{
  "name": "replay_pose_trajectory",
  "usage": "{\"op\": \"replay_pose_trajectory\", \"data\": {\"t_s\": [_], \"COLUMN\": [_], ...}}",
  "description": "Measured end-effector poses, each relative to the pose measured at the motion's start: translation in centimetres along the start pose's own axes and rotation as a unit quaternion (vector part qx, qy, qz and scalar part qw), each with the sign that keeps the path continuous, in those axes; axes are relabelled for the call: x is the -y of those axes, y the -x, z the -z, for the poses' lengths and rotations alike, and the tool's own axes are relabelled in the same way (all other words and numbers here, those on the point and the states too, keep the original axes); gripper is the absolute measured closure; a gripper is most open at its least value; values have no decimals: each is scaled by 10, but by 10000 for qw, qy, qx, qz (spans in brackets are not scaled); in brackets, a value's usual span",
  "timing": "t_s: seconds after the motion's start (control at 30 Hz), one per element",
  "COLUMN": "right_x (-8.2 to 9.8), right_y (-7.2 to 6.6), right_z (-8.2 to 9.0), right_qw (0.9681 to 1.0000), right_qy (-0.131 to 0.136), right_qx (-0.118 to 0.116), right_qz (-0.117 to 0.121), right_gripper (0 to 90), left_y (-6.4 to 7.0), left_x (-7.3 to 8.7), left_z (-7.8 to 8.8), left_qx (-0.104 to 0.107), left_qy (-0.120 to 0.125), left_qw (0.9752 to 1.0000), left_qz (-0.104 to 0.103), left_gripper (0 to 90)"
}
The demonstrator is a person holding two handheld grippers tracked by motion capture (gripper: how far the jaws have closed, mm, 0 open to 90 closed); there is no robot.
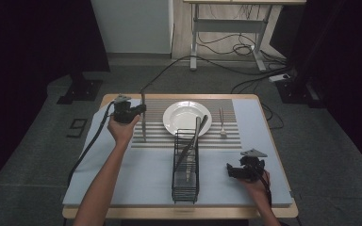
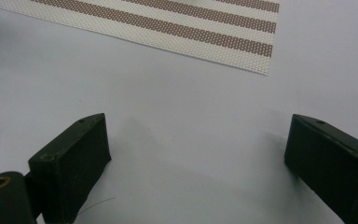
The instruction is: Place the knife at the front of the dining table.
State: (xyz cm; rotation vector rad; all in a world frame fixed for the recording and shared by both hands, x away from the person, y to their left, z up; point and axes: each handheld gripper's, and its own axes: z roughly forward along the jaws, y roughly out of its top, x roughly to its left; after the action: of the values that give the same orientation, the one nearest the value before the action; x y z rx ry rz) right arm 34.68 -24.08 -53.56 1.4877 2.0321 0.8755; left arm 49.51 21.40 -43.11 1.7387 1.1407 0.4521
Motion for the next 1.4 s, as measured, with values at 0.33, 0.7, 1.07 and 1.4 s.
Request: {"op": "replay_pose_trajectory", "data": {"t_s": [0.33,0.7,1.07,1.4], "right_x": [0,0,0,0], "right_y": [0,0,0,0], "right_z": [0,0,0,0], "right_qw": [10000,10000,10000,10000], "right_qy": [-2,-5,-5,-5], "right_qx": [-2,-3,-5,-9], "right_qz": [-3,-4,-6,-6], "right_gripper": [64,63,63,63], "left_y": [7,3,9,-2], "left_x": [-2,-3,-5,11], "left_z": [-14,-24,-38,-62], "left_qx": [-295,-393,-438,-609], "left_qy": [-78,-136,-263,-600], "left_qw": [9995,9990,9987,9958], "left_qz": [23,161,84,325], "left_gripper": [843,842,843,845]}}
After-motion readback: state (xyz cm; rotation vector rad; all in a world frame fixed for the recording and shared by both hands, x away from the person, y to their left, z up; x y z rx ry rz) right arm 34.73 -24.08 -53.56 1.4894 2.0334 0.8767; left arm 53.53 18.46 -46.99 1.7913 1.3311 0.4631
